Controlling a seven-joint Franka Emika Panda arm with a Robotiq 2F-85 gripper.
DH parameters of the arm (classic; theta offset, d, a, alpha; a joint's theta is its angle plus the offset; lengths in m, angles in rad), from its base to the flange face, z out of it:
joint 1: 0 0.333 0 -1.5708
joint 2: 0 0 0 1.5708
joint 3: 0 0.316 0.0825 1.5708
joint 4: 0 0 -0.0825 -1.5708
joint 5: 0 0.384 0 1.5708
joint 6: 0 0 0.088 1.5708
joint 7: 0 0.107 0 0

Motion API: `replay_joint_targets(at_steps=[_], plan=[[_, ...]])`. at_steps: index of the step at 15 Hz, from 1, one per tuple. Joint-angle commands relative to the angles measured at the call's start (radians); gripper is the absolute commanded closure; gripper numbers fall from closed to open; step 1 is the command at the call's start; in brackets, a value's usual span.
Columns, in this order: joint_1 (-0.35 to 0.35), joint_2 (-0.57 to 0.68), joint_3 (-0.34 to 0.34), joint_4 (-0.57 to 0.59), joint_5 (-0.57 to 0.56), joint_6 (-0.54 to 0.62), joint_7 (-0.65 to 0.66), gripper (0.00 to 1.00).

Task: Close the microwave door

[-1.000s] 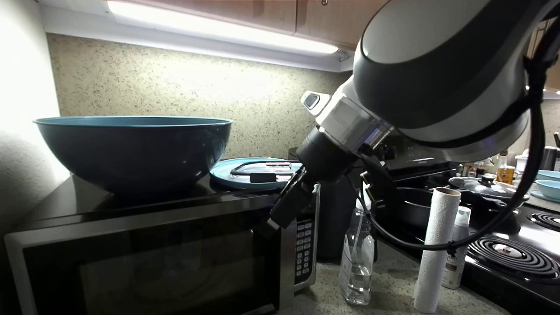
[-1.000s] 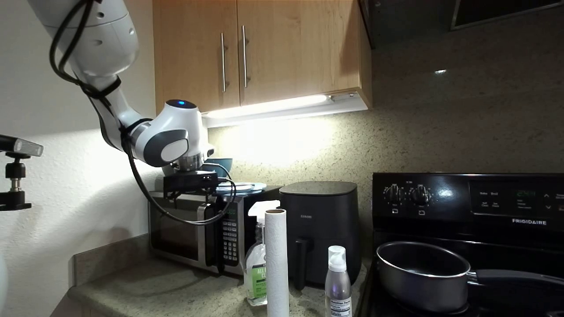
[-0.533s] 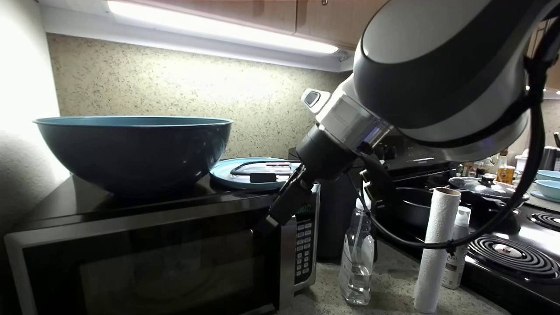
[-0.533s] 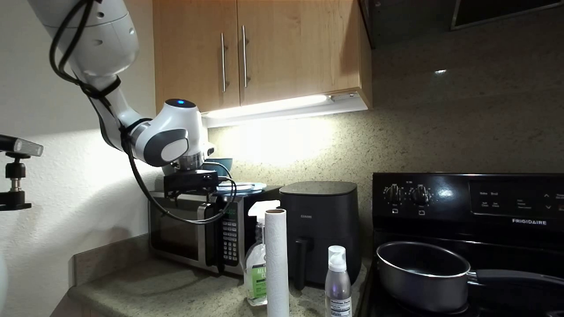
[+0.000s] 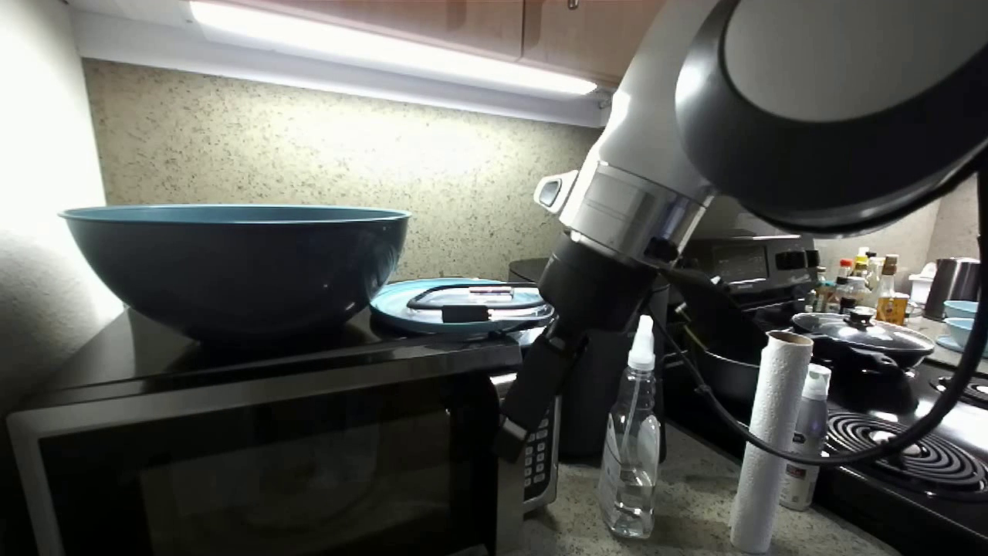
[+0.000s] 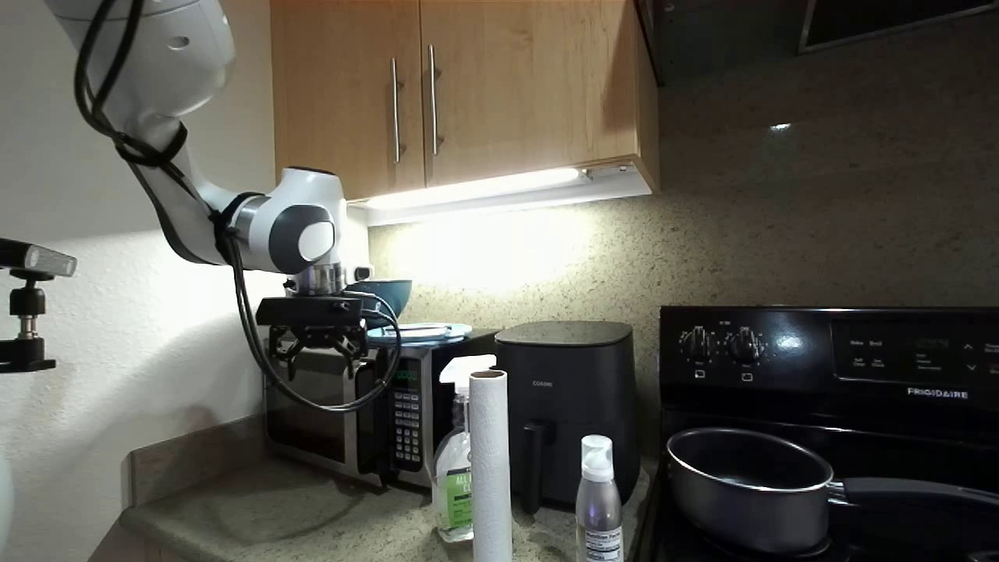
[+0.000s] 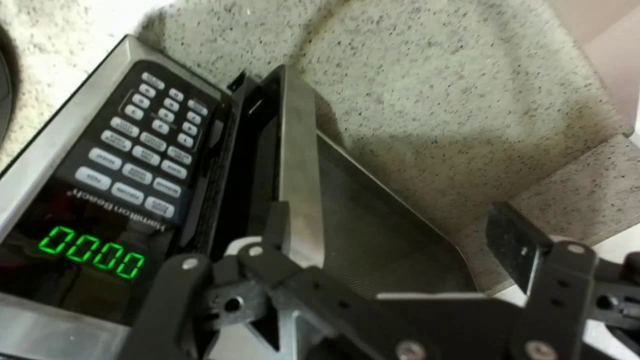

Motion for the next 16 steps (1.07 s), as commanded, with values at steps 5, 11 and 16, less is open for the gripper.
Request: replay_joint_targets(at_steps=[5, 11, 16], plan=[[-0.005, -0.029, 0.007, -0.015, -0.014, -0.181, 0.133, 0.0], [-0.009, -0.003, -0.001, 0.001, -0.03, -0.179, 0.144, 0.0], [-0.021, 0.061, -0.015, 0.008, -0.018, -0.083, 0.061, 0.0]])
